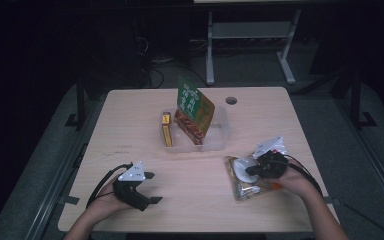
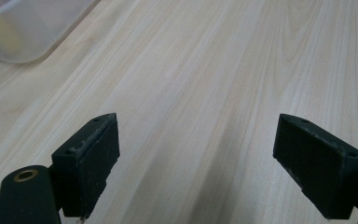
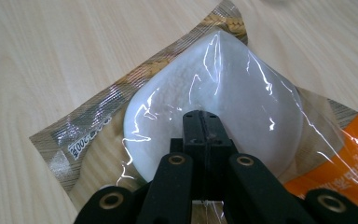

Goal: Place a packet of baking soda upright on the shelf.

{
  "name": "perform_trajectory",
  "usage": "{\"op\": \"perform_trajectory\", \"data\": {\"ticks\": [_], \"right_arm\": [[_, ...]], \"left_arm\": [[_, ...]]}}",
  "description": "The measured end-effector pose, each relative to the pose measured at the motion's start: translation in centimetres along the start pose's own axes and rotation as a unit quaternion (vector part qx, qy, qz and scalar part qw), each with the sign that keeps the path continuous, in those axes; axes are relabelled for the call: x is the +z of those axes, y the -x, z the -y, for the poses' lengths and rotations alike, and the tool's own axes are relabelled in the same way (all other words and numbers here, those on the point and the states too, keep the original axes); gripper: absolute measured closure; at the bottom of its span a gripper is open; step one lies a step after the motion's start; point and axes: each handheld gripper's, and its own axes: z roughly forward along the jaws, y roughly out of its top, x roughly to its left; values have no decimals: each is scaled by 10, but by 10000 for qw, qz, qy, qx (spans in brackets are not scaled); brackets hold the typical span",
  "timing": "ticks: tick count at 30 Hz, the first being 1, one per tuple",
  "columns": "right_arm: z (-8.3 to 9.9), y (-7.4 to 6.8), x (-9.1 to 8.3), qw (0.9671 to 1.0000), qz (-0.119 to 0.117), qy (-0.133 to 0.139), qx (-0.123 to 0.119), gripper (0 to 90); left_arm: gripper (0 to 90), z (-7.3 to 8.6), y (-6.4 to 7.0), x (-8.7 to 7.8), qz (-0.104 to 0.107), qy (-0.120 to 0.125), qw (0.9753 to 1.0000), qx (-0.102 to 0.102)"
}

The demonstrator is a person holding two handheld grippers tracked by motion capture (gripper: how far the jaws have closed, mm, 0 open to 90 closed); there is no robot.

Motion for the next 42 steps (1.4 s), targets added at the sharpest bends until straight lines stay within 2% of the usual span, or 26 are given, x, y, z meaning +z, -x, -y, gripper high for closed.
{"op": "perform_trajectory", "data": {"ticks": [6,8,11,13,19,26,32,35,37,39,42], "right_arm": [[-12,-9,10,9997,-133,25,-210,900],[-17,-11,14,9993,-153,28,-352,900],[-22,-15,18,9990,-222,38,-382,900],[-29,-21,24,9978,-308,48,-587,900],[-46,-39,39,9942,-550,121,-917,900],[-70,-68,56,9880,-756,91,-1342,900],[-90,-92,72,9796,-1041,88,-1715,900],[-97,-101,77,9761,-1095,83,-1874,900],[-99,-104,77,9753,-1069,98,-1931,900],[-98,-102,73,9760,-1192,221,-1810,900],[-93,-96,61,9796,-1096,361,-1644,900]], "left_arm": [[139,-1,1,0,12,-6,10000,4],[139,-1,1,0,16,-3,10000,1],[139,-1,1,0,22,2,10000,12],[139,-1,2,0,28,2,10000,11],[139,-2,2,0,62,70,10000,-30],[139,-3,2,1,90,78,9999,-42],[139,-2,2,0,92,72,9999,-31],[139,-2,2,0,98,69,9999,-33],[139,-2,2,0,105,69,9999,-33],[140,-3,2,0,118,92,9999,-23],[140,-5,4,2,155,111,9998,-41]]}}
